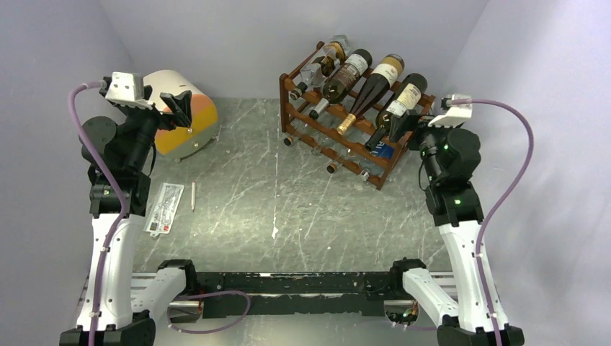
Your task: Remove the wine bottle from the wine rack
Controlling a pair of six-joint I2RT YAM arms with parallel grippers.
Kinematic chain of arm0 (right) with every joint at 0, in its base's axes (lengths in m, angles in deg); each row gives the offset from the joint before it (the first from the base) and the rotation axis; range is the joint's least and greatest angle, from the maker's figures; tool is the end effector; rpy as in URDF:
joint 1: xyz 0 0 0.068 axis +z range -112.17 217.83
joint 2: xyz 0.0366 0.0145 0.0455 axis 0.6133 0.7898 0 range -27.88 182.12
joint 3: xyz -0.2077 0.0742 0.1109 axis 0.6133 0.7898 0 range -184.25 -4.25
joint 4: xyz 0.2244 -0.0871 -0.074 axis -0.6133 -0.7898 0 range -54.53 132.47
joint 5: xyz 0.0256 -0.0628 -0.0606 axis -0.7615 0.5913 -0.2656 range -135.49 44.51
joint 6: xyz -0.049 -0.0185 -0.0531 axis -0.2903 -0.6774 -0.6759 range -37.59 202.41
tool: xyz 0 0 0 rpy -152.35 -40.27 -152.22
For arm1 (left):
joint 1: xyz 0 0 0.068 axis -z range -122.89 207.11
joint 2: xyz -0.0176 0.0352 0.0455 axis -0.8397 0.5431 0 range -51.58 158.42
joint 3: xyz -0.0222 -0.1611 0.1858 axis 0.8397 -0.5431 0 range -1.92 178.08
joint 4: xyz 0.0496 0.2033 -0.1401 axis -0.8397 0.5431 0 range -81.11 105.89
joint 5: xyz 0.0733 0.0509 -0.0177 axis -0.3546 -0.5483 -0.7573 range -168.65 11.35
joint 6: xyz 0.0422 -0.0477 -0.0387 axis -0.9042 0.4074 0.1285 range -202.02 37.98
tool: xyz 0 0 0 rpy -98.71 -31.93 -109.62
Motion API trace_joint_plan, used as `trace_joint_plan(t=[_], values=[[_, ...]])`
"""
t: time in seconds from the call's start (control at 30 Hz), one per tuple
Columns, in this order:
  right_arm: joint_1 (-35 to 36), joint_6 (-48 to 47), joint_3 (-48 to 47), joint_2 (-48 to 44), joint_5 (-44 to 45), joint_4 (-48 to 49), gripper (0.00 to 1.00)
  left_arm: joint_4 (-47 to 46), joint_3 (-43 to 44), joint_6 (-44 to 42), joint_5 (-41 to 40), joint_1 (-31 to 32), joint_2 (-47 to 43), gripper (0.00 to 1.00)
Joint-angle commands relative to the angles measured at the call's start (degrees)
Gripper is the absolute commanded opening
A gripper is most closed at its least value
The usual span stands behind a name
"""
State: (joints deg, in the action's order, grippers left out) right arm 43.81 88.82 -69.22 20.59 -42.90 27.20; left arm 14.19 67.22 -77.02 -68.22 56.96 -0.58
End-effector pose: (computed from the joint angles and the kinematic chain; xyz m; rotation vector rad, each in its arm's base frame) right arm 0.2066 0.0189 0.4182 0.0416 1.5504 0.1361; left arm 0.2074 -0.0109 0.4580 0.0934 1.3498 -0.1940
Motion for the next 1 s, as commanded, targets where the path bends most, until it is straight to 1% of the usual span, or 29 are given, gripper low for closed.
trace_joint_plan(t=[0.0, 0.2, 0.3, 0.47, 0.63, 0.8, 0.97], values=[[1.31, 0.81, 5.77, 0.00, 3.24, 7.00, 1.00, -3.30, -2.70, 2.18, -2.33, 0.68, 0.93, 0.98], [3.09, 1.23, 14.38, -0.86, 5.62, 11.59, 1.00, -7.34, -8.01, 3.99, -1.61, 1.42, 1.61, 0.98], [3.90, 3.42, 17.38, -1.83, 7.98, 12.44, 1.00, -8.70, -9.93, 4.73, -0.93, 1.79, 2.18, 0.98], [5.06, 8.11, 18.57, -2.65, 11.40, 10.25, 1.00, -11.28, -12.45, 6.14, 1.22, 2.37, 3.31, 0.98], [5.76, 11.43, 11.86, -0.24, 10.77, 2.28, 1.00, -14.15, -13.79, 7.76, 4.43, 2.82, 4.62, 0.98], [6.15, 11.67, 4.18, 3.55, 8.24, -4.51, 1.00, -16.34, -14.06, 9.82, 8.08, 3.20, 5.49, 0.96], [6.29, 15.57, -6.18, 10.08, 11.71, -12.04, 1.00, -19.11, -14.52, 11.78, 11.68, 4.06, 6.02, 0.97]])
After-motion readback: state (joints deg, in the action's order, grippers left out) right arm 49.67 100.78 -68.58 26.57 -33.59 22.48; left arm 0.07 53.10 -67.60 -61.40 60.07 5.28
